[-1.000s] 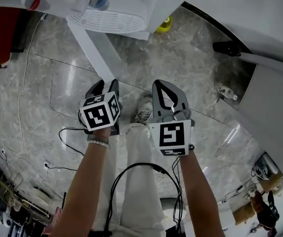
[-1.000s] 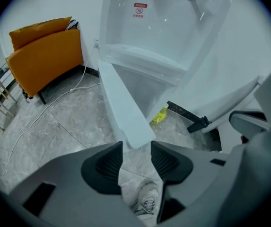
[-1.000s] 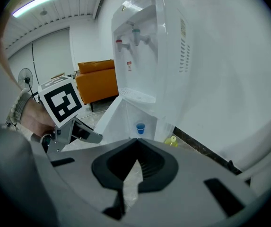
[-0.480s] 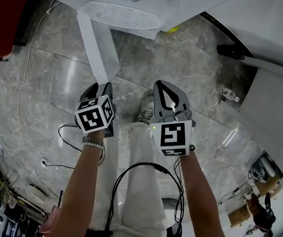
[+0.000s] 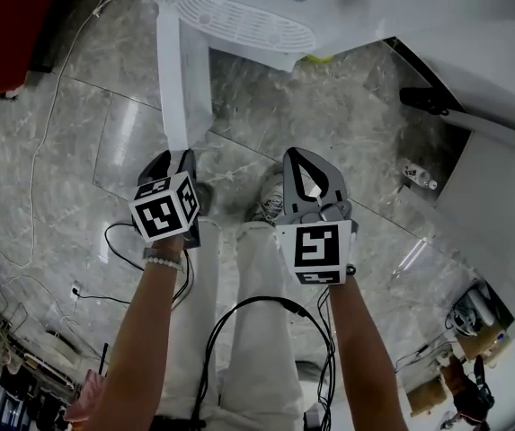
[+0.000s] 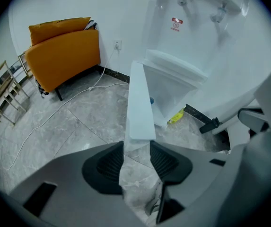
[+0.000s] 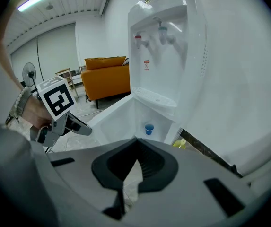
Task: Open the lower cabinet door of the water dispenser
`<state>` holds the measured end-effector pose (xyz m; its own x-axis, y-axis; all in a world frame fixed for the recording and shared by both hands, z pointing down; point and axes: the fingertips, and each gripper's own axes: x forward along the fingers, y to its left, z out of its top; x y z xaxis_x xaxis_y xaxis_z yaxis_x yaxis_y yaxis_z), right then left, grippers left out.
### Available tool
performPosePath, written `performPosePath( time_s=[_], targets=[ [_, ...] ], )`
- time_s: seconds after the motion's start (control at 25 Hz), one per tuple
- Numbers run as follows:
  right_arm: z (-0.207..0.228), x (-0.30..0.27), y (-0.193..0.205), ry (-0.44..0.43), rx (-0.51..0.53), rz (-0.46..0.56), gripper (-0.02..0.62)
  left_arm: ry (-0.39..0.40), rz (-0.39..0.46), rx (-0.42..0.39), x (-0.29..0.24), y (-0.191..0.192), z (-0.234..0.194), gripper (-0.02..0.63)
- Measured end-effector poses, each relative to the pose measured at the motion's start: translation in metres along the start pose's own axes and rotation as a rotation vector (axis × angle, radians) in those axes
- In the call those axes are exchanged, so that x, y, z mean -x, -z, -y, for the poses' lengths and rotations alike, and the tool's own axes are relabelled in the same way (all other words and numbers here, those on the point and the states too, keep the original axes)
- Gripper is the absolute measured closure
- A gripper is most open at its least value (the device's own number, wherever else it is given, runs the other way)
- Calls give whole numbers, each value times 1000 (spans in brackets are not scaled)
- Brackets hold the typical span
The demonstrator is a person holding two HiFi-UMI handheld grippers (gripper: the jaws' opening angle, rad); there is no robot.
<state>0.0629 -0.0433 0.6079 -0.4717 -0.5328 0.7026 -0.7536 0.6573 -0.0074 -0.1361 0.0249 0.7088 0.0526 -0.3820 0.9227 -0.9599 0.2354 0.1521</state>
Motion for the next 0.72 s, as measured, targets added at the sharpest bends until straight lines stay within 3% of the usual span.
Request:
performPosePath(
  time_s=[0.72],
  targets=[
    [-29, -7, -1, 9, 25, -35, 592, -61, 61, 29, 6, -11, -65, 500]
  ],
)
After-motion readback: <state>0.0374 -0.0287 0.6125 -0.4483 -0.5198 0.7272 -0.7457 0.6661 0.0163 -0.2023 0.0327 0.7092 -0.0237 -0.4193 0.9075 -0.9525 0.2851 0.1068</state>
